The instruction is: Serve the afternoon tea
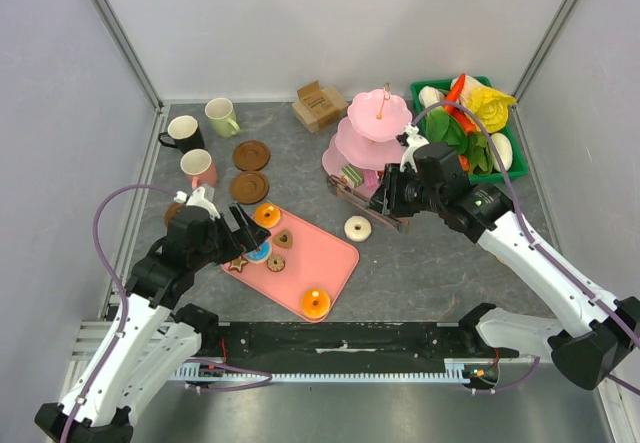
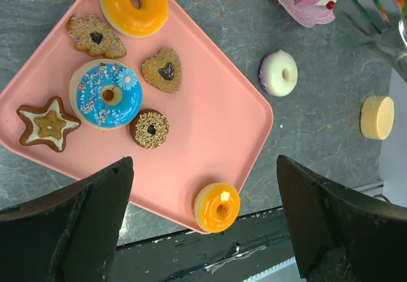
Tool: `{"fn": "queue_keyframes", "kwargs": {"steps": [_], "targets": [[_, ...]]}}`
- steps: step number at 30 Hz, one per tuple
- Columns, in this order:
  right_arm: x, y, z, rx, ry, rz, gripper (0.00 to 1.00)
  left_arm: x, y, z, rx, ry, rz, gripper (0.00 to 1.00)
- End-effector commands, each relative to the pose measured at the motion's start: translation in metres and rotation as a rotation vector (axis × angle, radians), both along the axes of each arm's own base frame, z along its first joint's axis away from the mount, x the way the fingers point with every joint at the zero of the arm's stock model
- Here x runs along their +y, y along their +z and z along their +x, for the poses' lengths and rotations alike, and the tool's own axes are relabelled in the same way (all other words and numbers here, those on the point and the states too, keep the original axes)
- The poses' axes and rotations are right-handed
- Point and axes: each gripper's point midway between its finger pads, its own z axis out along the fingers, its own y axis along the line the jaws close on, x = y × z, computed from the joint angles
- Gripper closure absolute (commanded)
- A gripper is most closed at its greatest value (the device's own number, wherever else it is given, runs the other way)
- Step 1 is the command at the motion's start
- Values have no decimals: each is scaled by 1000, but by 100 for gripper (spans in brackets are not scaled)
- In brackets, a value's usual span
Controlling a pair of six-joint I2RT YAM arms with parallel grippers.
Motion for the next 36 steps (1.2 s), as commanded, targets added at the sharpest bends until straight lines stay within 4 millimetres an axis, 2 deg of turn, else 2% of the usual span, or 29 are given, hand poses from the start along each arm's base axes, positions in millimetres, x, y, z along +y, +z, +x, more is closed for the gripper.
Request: {"fn": "queue_keyframes", "kwargs": {"steps": [1,4,11,16,22,26,36], "targets": [[10,9,-15,-16,127,30,61,-5,6,7,-45,-42,8,1],[-6,1,-13,-5,63,-48,59,-6,3,10,-28,-40,15,1],[-28,-11,-27,32,1,-92,42,-11,1,12,-21,-58,2,1],[-44,-36,-39,85,-8,-173,35,-11,1,14,-21,-56,3,1],[-47,-59,-49,148,40,-228,31,-11,-7,12,-2,-59,9,1],[-48,-68,-47,160,52,-259,30,-11,-7,12,-2,-58,9,1],[-31,-83,-37,182,105,-253,30,-10,-8,12,-4,-57,15,1]]}}
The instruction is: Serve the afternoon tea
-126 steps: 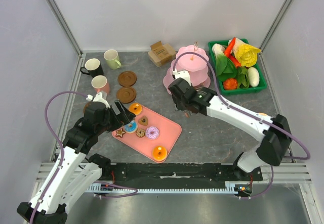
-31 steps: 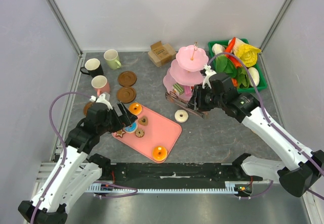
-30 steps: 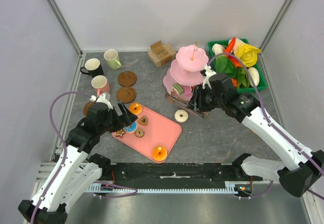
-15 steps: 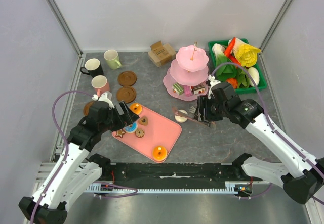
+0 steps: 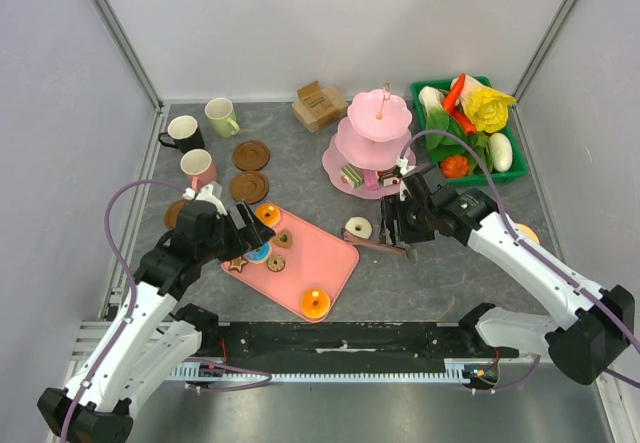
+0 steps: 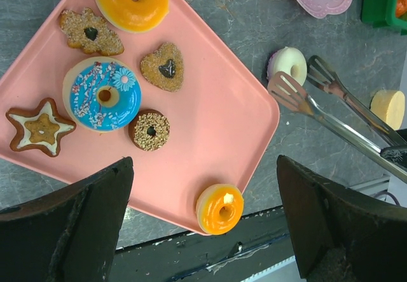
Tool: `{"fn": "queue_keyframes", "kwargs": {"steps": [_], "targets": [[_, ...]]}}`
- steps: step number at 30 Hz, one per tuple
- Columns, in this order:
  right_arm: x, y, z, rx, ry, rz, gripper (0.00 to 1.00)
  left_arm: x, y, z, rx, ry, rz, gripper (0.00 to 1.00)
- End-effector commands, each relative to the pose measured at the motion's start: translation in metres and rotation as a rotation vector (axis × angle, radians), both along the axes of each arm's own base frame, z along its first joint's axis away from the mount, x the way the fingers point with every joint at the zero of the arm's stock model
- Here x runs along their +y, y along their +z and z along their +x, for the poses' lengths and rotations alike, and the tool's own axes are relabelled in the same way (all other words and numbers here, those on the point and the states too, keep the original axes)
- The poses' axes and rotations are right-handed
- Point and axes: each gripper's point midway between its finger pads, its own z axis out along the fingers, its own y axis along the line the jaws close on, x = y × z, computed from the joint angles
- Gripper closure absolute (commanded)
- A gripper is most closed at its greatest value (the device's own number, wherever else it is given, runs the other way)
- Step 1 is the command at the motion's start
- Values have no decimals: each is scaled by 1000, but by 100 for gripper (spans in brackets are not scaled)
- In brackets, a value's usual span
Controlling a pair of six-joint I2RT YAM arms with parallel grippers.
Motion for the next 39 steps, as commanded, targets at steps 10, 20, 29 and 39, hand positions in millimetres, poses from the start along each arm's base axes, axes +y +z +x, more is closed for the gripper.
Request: {"fn": "queue_keyframes", "kwargs": {"steps": [10,20,29,39], "targets": [[14,20,20,-84,13,51,45,-1,8,5,-56,-28,6,1],[11,104,44,-310,-86,148,50,-1,8,5,-57,-26,5,1],[14,148,88,-468,-174,148,50,-2,10,6,-62,-29,0,1],[39,140,138,-491,-243,170,50,-2,14,7,-74,-31,4,1]]}}
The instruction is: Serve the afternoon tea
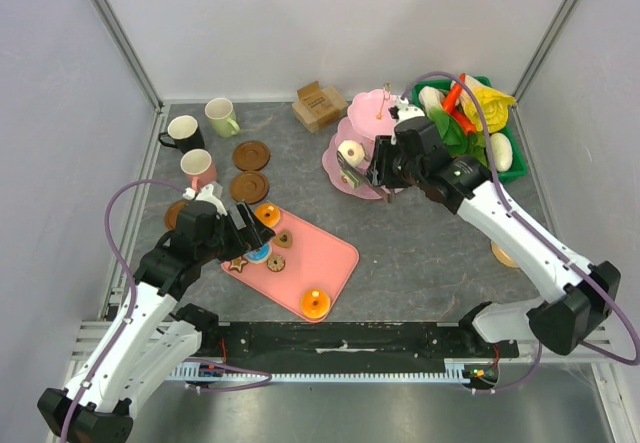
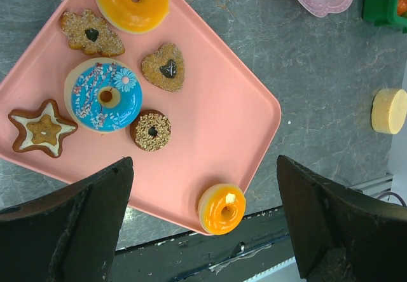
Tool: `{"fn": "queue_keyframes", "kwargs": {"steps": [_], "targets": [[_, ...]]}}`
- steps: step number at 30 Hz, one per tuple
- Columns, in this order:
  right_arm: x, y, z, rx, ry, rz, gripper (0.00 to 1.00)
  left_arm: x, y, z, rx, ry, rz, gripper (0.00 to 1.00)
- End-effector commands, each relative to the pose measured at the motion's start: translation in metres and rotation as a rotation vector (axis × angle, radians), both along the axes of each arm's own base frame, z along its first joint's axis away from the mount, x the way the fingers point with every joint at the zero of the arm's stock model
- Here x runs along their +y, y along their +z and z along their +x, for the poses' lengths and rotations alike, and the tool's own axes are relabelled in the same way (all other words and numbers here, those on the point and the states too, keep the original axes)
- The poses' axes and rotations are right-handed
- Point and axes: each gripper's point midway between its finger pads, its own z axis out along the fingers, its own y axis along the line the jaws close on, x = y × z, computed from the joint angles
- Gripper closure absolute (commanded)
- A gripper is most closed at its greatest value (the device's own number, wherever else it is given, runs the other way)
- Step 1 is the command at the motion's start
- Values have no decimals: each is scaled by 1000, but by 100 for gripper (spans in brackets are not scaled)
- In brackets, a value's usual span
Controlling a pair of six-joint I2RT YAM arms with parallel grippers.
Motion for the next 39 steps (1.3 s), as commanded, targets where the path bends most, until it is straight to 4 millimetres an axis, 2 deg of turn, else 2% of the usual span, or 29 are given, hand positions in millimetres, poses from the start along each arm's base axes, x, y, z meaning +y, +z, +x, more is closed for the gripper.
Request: {"fn": "queue_keyframes", "kwargs": {"steps": [1,6,12,17,21,25,33,36,39], "targets": [[6,39,34,-142,-97,89,50,-3,15,7,-70,-27,-4,1],[2,35,46,-173,-167,116,49,-3,14,7,-67,-29,-3,1],[3,15,50,-133,-187,101,46,-3,14,8,-65,-25,0,1],[4,5,50,-111,-190,104,40,-3,12,7,-60,-35,3,1],[4,5,47,-105,-189,111,35,-2,13,7,-65,-30,2,1],[2,10,43,-112,-182,124,35,-2,14,7,-67,-28,0,1],[-13,26,18,-135,-170,136,35,-3,13,6,-60,-28,-4,1],[-13,22,5,-104,-125,125,35,-3,14,7,-59,-23,-8,1],[-4,11,-14,-78,21,98,31,-4,13,6,-58,-23,-10,1]]}}
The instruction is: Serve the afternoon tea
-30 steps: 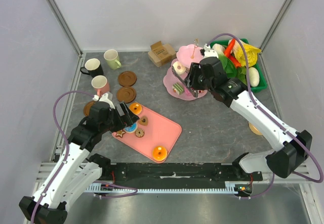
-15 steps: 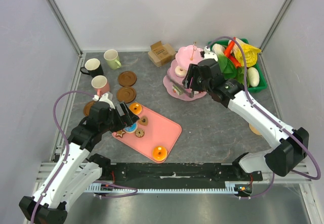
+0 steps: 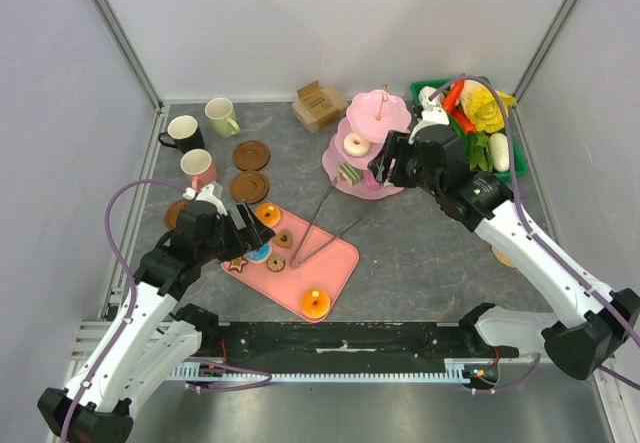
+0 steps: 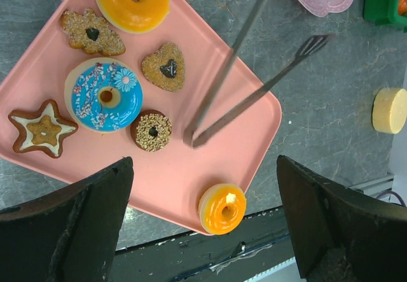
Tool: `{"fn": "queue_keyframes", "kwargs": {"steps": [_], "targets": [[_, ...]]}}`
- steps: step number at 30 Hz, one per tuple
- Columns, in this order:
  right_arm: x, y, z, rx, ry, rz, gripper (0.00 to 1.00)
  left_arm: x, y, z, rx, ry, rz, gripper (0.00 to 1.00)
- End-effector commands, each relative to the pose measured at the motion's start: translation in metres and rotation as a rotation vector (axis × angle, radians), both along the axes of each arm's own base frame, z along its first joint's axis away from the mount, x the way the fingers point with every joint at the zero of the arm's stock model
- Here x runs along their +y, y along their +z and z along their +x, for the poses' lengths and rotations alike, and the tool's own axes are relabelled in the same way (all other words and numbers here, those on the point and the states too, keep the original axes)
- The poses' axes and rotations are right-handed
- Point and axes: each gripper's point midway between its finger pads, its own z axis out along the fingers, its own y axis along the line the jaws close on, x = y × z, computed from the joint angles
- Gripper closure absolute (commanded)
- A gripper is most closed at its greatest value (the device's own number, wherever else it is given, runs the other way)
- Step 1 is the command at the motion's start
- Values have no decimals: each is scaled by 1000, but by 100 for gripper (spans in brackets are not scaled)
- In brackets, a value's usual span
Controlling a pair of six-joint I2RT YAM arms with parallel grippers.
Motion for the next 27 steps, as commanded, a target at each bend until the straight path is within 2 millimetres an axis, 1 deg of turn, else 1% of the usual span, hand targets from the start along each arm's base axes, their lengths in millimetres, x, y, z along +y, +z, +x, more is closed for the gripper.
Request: {"fn": "queue_keyframes", "kwargs": {"steps": [1,3,4,5,7,8,10,11,12,13,15,17,19,20,21,22,23,24,26,27], "targets": [[10,-17,-32,35,204,-45,30,-4,12,6,-54,-20,-13,1],[11,-24,-44,40,256,-35,24,-4,12,8,-55,-15,-17,1],[10,-33,-50,45,272,-37,20,-5,12,9,-54,-17,-20,1],[7,-36,-55,40,271,-30,14,-7,11,10,-49,-20,-27,1],[0,-38,-62,23,247,-11,5,-18,12,12,-44,-62,-58,1],[-7,-38,-64,9,212,1,2,-23,14,15,-45,-81,-74,1],[-21,-35,-65,-33,131,24,2,-34,14,27,-49,-109,-101,1],[-31,-33,-66,-46,56,61,2,-40,13,34,-42,-117,-108,1],[-39,-36,-65,-44,-16,95,2,-47,11,42,-31,-132,-117,1],[-44,-38,-66,-50,-48,119,2,-53,10,51,-28,-143,-127,1],[-52,-44,-69,-45,-104,150,2,-70,3,71,10,-187,-124,2],[-54,-45,-73,-46,-105,154,2,-88,1,92,11,-258,-58,4],[-55,-50,-76,-36,-102,154,2,-102,-15,104,57,-319,30,7],[-54,-52,-78,-30,-92,156,2,-111,-12,117,35,-352,77,7],[-54,-56,-80,-16,-87,151,2,-114,-16,128,30,-364,128,7],[-54,-60,-83,-1,-79,142,2,-116,-26,137,37,-376,185,7],[-55,-63,-84,9,-81,136,2,-118,-32,143,46,-397,228,8],[-56,-68,-85,23,-84,123,2,-119,-51,145,100,-428,263,9],[-58,-76,-87,39,-81,100,2,-125,-69,148,127,-485,314,12],[-60,-78,-88,43,-84,92,2,-127,-80,145,153,-510,343,14]]}}
